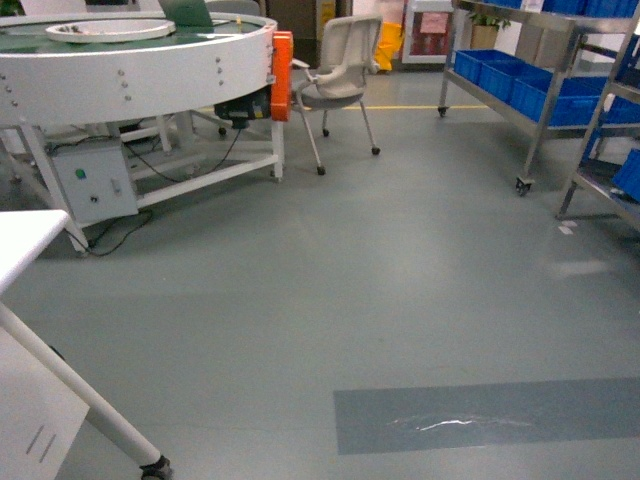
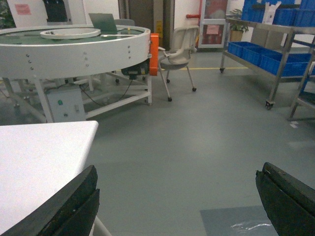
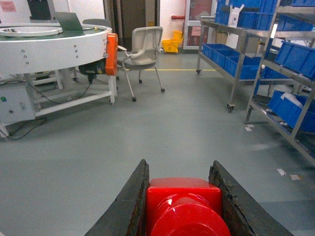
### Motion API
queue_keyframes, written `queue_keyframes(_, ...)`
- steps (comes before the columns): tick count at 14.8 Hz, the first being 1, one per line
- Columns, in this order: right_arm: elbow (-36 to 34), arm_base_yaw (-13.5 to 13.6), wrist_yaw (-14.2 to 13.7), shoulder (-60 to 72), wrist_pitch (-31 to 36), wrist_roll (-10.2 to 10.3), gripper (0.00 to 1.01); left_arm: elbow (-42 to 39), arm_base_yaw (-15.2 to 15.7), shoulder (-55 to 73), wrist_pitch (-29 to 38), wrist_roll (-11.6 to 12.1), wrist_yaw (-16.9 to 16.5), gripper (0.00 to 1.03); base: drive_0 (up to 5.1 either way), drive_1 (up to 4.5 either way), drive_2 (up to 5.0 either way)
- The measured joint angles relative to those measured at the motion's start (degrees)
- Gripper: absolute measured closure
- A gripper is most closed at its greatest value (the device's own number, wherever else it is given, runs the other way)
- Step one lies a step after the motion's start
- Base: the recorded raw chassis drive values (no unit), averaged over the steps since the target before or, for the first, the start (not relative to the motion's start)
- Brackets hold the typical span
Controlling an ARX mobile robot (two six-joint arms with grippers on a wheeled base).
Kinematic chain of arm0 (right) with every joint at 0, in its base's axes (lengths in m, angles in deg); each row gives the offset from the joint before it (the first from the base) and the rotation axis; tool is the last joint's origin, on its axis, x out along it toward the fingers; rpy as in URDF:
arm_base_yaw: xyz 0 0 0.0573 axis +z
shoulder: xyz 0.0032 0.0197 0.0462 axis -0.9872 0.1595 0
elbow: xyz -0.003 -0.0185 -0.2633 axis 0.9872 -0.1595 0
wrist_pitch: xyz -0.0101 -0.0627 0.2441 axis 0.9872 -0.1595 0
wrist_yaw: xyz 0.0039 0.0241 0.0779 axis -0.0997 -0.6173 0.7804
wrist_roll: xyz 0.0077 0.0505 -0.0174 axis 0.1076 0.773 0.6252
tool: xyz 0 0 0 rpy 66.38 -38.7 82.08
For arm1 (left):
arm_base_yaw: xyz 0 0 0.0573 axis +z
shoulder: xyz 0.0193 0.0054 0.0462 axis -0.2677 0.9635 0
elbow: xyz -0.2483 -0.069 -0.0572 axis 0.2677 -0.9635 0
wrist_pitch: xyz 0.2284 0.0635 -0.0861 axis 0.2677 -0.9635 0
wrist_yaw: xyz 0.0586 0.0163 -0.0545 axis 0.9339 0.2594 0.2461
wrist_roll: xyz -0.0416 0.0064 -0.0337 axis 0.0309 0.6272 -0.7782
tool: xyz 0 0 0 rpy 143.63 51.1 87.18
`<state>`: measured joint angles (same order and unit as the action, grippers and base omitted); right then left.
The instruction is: Pick red block from blue box to shelf
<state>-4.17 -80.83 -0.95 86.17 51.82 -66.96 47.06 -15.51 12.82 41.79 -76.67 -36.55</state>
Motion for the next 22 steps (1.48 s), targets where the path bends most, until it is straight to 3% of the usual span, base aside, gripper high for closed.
queue_keyframes(22, 0.0, 0.0, 0.0, 0.0, -0.11, -0.02, 0.73, 0.0, -0.02, 0.0, -0.02, 0.0, 0.0, 0.05, 0.0, 4.03, -4.1)
